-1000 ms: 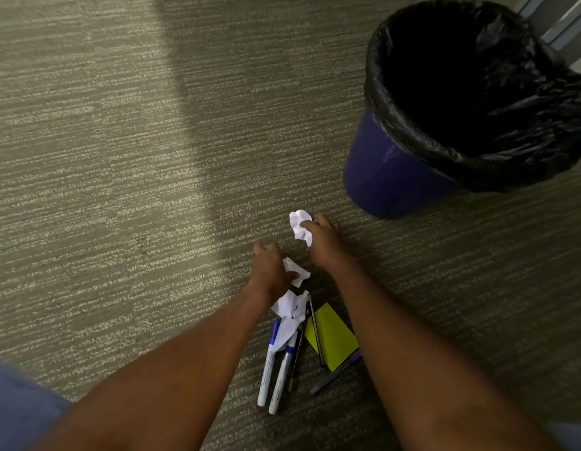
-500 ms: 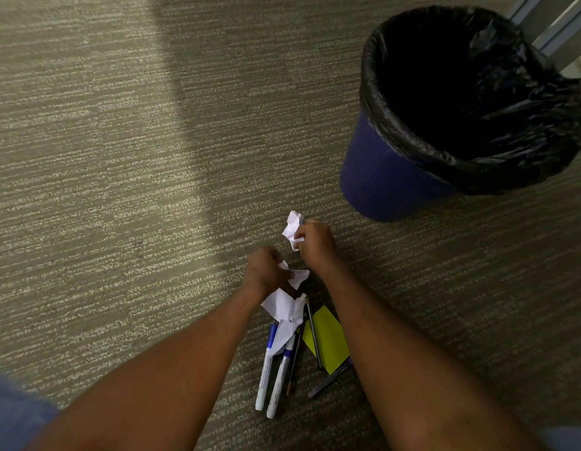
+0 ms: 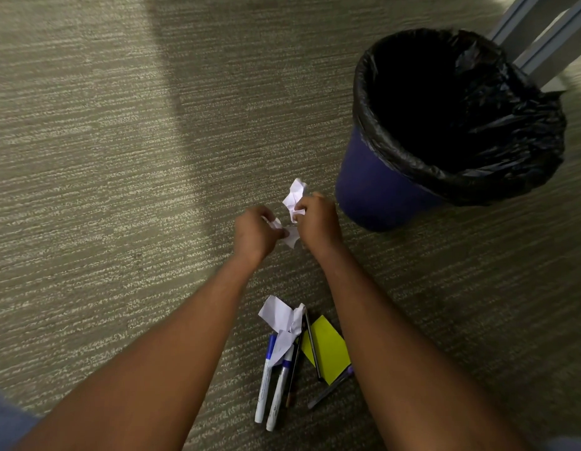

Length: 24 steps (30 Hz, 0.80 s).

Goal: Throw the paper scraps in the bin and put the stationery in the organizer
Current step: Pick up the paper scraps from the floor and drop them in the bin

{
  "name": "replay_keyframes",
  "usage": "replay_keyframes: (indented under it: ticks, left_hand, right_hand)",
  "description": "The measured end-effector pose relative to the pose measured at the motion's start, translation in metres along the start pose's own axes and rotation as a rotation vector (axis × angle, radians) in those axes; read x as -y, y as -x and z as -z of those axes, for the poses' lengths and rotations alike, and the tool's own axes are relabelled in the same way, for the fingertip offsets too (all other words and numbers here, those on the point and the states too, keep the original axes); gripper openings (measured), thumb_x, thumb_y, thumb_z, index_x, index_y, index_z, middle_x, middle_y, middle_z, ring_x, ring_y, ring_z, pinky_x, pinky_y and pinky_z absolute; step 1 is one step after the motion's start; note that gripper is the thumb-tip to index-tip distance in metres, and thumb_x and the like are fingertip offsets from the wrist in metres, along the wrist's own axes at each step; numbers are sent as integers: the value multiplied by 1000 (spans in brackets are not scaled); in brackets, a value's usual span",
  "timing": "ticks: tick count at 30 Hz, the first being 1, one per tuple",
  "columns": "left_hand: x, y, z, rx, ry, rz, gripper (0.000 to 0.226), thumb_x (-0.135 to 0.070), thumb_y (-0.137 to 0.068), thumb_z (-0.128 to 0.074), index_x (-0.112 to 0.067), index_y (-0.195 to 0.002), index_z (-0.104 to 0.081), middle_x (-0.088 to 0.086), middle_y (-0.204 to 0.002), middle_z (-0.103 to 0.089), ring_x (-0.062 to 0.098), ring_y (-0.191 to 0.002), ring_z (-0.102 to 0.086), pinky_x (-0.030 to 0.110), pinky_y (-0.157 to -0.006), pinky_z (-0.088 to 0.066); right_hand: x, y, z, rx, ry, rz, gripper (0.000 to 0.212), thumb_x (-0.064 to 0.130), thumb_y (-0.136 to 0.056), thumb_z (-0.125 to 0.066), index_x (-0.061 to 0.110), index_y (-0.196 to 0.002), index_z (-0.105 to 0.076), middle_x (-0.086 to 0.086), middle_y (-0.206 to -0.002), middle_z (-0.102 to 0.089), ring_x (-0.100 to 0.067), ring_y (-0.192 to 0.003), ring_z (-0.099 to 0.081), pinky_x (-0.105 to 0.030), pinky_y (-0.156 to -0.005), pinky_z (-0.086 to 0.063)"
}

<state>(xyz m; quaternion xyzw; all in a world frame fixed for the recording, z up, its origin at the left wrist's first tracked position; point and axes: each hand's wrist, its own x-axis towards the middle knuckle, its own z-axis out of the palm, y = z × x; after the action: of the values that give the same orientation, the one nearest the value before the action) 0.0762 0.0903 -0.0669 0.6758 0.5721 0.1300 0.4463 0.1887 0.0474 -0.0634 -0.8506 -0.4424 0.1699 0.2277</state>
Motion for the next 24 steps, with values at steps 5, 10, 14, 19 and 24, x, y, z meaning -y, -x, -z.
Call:
replay_keyframes:
  ticks: [5,10,14,19,24]
  left_hand:
    - [-28,-9,16,-96,-16,-66,32,-15,-60,-85,-13,-80,-60,-5,-66,-55,-1,-49,-45,12,-34,-30]
    - [-55,-13,33,-207,-68,-192,24,-7,-66,-80,-11,-81,-62,-2,-68,-59,5,-51,-48,9,-38,-35]
    - [-80,-16,50,-280,-109,-305,19,-1,-71,-73,-10,-86,-65,5,-82,-64,20,-74,-61,15,-54,-39]
    - [-111,-16,71,-361,-84,-382,17,-2,-75,-68,-15,-86,-65,8,-88,-64,20,-77,-62,29,-63,-53]
    - [-133,-12,81,-400,-29,-449,16,-6,-74,-72,-16,-84,-65,6,-85,-65,20,-76,-63,33,-64,-56]
  right_hand:
    - [9,-8,17,-91,-51,19,21,1,-89,-54,1,-107,-66,-12,-114,-62,-3,-77,-54,1,-53,-36]
    - [29,-15,34,-208,-91,99,19,0,-86,-60,3,-103,-69,-12,-108,-62,-24,-99,-58,-14,-66,-41]
    - [43,-19,49,-315,-114,174,15,1,-85,-62,4,-97,-70,-13,-101,-63,-27,-96,-57,-27,-70,-42]
    - [62,-17,69,-424,-188,260,14,0,-84,-62,1,-96,-69,-15,-98,-62,-30,-95,-58,-31,-75,-48]
    - [72,-18,97,-595,-258,279,11,-1,-81,-65,2,-90,-71,-15,-93,-62,-27,-89,-57,-23,-76,-44]
